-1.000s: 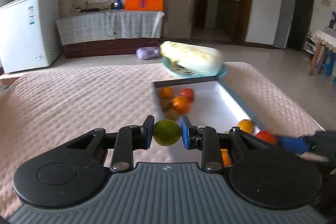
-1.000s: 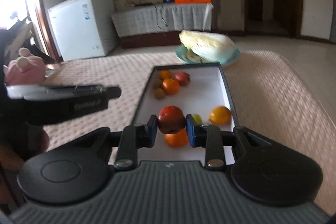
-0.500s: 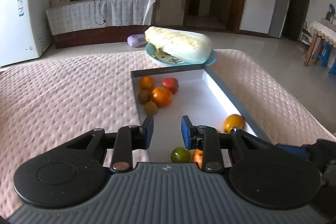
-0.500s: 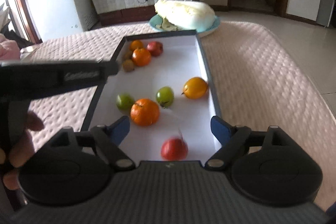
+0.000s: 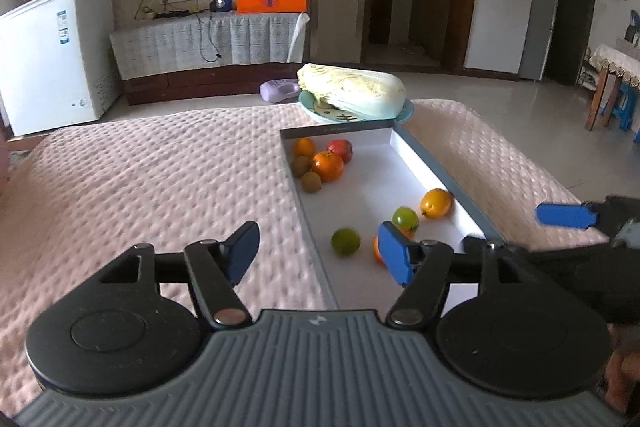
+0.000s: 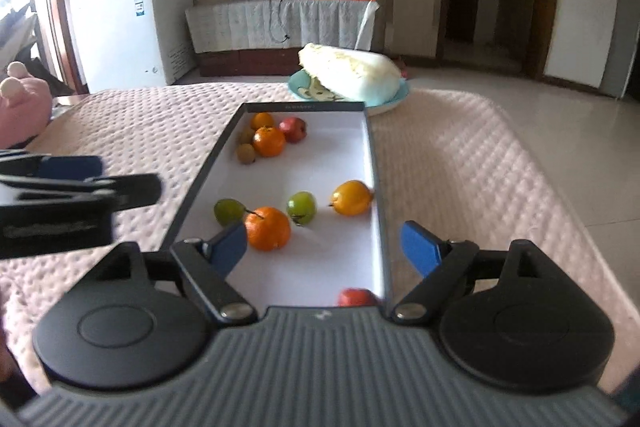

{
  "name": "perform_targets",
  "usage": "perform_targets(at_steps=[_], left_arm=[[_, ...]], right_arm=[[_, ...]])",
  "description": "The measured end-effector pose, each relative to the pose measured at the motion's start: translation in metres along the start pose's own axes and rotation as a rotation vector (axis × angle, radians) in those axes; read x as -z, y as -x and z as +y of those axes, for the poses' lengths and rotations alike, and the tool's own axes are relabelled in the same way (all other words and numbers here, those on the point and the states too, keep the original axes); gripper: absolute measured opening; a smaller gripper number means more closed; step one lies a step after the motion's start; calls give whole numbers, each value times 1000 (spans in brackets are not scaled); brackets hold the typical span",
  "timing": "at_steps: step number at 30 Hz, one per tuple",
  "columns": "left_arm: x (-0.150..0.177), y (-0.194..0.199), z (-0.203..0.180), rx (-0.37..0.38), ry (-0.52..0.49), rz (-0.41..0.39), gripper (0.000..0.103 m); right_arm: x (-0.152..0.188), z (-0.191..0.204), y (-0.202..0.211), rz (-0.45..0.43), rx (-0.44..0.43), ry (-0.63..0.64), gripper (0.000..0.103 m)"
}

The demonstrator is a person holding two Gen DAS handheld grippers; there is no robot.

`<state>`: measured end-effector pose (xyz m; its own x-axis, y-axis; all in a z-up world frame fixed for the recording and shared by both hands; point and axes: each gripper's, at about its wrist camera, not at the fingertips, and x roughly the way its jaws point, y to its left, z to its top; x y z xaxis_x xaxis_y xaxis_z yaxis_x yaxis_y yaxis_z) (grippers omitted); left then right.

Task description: Organize fruits

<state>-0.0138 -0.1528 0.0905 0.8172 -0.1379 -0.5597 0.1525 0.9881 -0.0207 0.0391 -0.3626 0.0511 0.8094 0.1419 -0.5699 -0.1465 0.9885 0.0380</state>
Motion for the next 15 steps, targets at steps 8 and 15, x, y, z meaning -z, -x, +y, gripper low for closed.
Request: perform_targets(at_steps=[8,15], left_arm=[[18,34,-9,-8,-39,14,82],[38,61,-26,-3,-52,17,98]], right_arm=[[24,-23,46,-12,27,-55,85],[46,-27,81,-1,26,-121,85]])
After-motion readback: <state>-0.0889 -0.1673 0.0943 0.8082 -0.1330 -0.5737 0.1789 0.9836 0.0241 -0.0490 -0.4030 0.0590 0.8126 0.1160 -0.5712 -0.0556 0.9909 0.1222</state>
